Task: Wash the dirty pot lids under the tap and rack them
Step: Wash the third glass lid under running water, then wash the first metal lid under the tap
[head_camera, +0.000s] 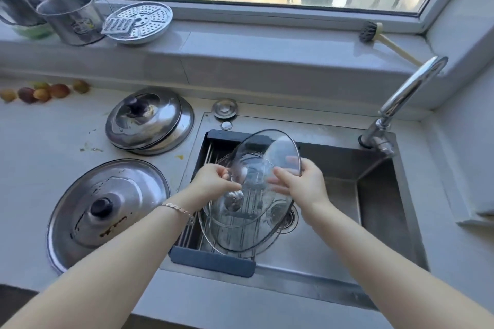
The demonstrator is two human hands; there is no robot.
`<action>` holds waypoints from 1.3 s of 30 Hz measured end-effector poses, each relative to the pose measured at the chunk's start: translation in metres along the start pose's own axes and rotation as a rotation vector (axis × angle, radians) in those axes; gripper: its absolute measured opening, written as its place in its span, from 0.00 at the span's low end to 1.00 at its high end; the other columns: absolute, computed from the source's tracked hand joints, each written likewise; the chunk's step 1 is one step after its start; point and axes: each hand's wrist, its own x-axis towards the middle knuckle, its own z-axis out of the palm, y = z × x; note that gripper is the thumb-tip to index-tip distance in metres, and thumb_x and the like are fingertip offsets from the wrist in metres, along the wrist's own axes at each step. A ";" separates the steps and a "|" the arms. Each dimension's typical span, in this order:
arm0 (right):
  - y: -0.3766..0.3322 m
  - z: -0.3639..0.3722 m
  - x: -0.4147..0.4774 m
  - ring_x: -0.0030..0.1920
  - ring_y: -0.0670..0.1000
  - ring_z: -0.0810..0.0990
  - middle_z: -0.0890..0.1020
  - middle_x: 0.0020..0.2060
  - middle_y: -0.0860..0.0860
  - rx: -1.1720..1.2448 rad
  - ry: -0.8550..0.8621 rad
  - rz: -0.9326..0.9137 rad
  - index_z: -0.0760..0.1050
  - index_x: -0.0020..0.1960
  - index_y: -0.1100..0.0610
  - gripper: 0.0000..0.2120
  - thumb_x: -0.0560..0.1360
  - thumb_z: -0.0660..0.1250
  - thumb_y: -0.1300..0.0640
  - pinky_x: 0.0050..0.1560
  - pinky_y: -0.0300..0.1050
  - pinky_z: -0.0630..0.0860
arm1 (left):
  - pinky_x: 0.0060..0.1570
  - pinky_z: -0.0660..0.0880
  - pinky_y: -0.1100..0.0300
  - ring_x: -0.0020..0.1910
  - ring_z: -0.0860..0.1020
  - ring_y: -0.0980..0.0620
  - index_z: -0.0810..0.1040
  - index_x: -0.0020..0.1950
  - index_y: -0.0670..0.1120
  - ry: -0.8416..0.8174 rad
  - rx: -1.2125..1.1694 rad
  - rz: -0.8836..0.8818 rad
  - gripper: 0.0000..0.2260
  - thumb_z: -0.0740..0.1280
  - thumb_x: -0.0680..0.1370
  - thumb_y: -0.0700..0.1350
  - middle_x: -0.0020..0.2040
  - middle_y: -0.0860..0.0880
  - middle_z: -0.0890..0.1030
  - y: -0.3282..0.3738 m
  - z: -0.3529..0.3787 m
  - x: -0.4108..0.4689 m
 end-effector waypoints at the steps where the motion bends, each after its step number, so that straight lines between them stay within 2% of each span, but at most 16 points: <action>1: 0.009 0.004 0.006 0.33 0.47 0.82 0.81 0.41 0.58 0.013 -0.007 0.028 0.67 0.55 0.60 0.12 0.74 0.65 0.68 0.33 0.38 0.80 | 0.47 0.75 0.58 0.42 0.73 0.53 0.60 0.27 0.48 -0.003 -0.009 -0.016 0.22 0.74 0.67 0.38 0.44 0.47 0.74 -0.008 0.000 0.009; 4: 0.031 0.011 0.023 0.37 0.49 0.81 0.80 0.40 0.53 -0.019 -0.030 0.070 0.68 0.56 0.59 0.12 0.75 0.65 0.67 0.36 0.37 0.80 | 0.41 0.73 0.60 0.36 0.70 0.53 0.60 0.29 0.48 0.037 -0.038 -0.067 0.20 0.71 0.70 0.38 0.40 0.49 0.73 -0.027 -0.001 0.029; 8: 0.042 0.017 0.045 0.39 0.51 0.76 0.77 0.36 0.50 -0.317 0.044 -0.020 0.72 0.56 0.61 0.10 0.75 0.65 0.64 0.41 0.41 0.73 | 0.36 0.67 0.61 0.31 0.65 0.52 0.62 0.32 0.51 0.095 -0.061 -0.107 0.18 0.69 0.72 0.38 0.32 0.52 0.67 -0.035 0.003 0.047; 11: 0.043 0.015 0.062 0.45 0.53 0.76 0.79 0.43 0.51 -0.553 0.153 -0.013 0.75 0.56 0.58 0.11 0.74 0.64 0.59 0.43 0.42 0.69 | 0.34 0.65 0.61 0.31 0.66 0.52 0.62 0.30 0.48 0.120 -0.014 -0.072 0.17 0.68 0.72 0.36 0.30 0.51 0.67 -0.032 0.012 0.055; 14: 0.053 0.007 0.075 0.51 0.55 0.72 0.78 0.53 0.57 -0.788 0.197 0.087 0.74 0.57 0.57 0.12 0.75 0.62 0.55 0.45 0.43 0.66 | 0.31 0.64 0.62 0.30 0.67 0.52 0.63 0.29 0.47 0.094 0.107 -0.037 0.16 0.65 0.72 0.36 0.30 0.50 0.68 -0.031 0.019 0.057; 16: 0.058 0.004 0.076 0.47 0.56 0.71 0.77 0.54 0.59 -0.867 0.206 0.134 0.74 0.56 0.57 0.13 0.75 0.61 0.53 0.45 0.44 0.66 | 0.28 0.62 0.62 0.30 0.67 0.53 0.65 0.31 0.47 0.110 0.181 -0.022 0.14 0.61 0.74 0.37 0.31 0.51 0.69 -0.031 0.022 0.056; 19: 0.066 0.001 0.071 0.49 0.59 0.75 0.78 0.52 0.59 -0.929 0.204 0.142 0.74 0.55 0.59 0.14 0.75 0.60 0.51 0.45 0.45 0.70 | 0.27 0.61 0.60 0.31 0.68 0.53 0.65 0.33 0.48 0.110 0.267 -0.011 0.12 0.59 0.74 0.36 0.33 0.51 0.70 -0.033 0.023 0.051; 23: 0.060 0.002 0.071 0.54 0.60 0.76 0.77 0.55 0.61 -1.037 0.179 0.151 0.71 0.58 0.63 0.17 0.77 0.60 0.51 0.50 0.47 0.71 | 0.30 0.65 0.59 0.31 0.69 0.52 0.67 0.43 0.47 0.059 0.224 0.012 0.06 0.60 0.73 0.37 0.38 0.50 0.72 -0.041 0.016 0.050; 25: 0.052 0.004 0.075 0.54 0.60 0.77 0.77 0.55 0.62 -1.146 0.125 0.195 0.72 0.55 0.64 0.16 0.78 0.59 0.51 0.48 0.45 0.71 | 0.34 0.69 0.58 0.33 0.72 0.51 0.68 0.51 0.48 0.002 0.198 0.014 0.07 0.61 0.75 0.40 0.43 0.51 0.74 -0.044 0.010 0.050; 27: 0.042 0.008 0.074 0.54 0.60 0.77 0.77 0.56 0.62 -1.259 0.098 0.199 0.72 0.50 0.63 0.15 0.77 0.59 0.50 0.47 0.45 0.71 | 0.38 0.72 0.57 0.36 0.74 0.50 0.68 0.56 0.49 -0.041 0.227 0.010 0.10 0.62 0.76 0.42 0.42 0.53 0.72 -0.048 0.005 0.043; 29: 0.036 0.012 0.069 0.60 0.60 0.72 0.71 0.60 0.60 -1.357 0.138 0.104 0.68 0.61 0.62 0.20 0.77 0.60 0.49 0.53 0.49 0.71 | 0.45 0.74 0.53 0.41 0.74 0.50 0.68 0.59 0.48 -0.038 0.250 0.022 0.12 0.62 0.76 0.43 0.40 0.55 0.71 -0.054 0.002 0.033; 31: 0.032 0.021 0.063 0.64 0.58 0.66 0.68 0.61 0.57 -1.360 0.137 -0.084 0.64 0.67 0.59 0.23 0.76 0.61 0.50 0.57 0.49 0.69 | 0.49 0.74 0.53 0.46 0.73 0.51 0.68 0.62 0.47 0.039 0.217 0.026 0.14 0.62 0.76 0.42 0.46 0.52 0.72 -0.058 -0.007 0.028; 33: 0.025 0.036 0.061 0.65 0.55 0.64 0.68 0.61 0.55 -1.247 0.056 -0.204 0.68 0.66 0.57 0.19 0.77 0.60 0.53 0.59 0.47 0.67 | 0.50 0.72 0.56 0.49 0.73 0.50 0.68 0.62 0.45 0.164 0.048 -0.061 0.15 0.63 0.76 0.40 0.54 0.49 0.73 -0.057 -0.025 0.032; 36: 0.007 0.065 0.062 0.62 0.52 0.69 0.72 0.58 0.52 -1.161 -0.107 -0.265 0.74 0.61 0.55 0.14 0.77 0.60 0.56 0.56 0.41 0.66 | 0.51 0.74 0.54 0.52 0.75 0.46 0.68 0.64 0.37 0.308 -0.703 -0.292 0.15 0.61 0.77 0.35 0.51 0.41 0.76 -0.051 -0.067 0.057; 37: 0.000 0.075 0.063 0.60 0.51 0.72 0.74 0.57 0.52 -1.149 -0.156 -0.284 0.75 0.59 0.55 0.13 0.77 0.60 0.56 0.54 0.40 0.66 | 0.54 0.73 0.55 0.57 0.75 0.44 0.67 0.66 0.35 0.322 -0.929 -0.323 0.16 0.59 0.78 0.35 0.54 0.39 0.76 -0.051 -0.084 0.066; 39: -0.015 0.095 0.067 0.54 0.50 0.75 0.77 0.54 0.52 -1.112 -0.222 -0.310 0.77 0.57 0.56 0.12 0.76 0.60 0.57 0.52 0.40 0.69 | 0.62 0.70 0.54 0.67 0.70 0.42 0.65 0.69 0.35 0.381 -1.124 -0.345 0.18 0.58 0.79 0.37 0.66 0.36 0.69 -0.058 -0.116 0.087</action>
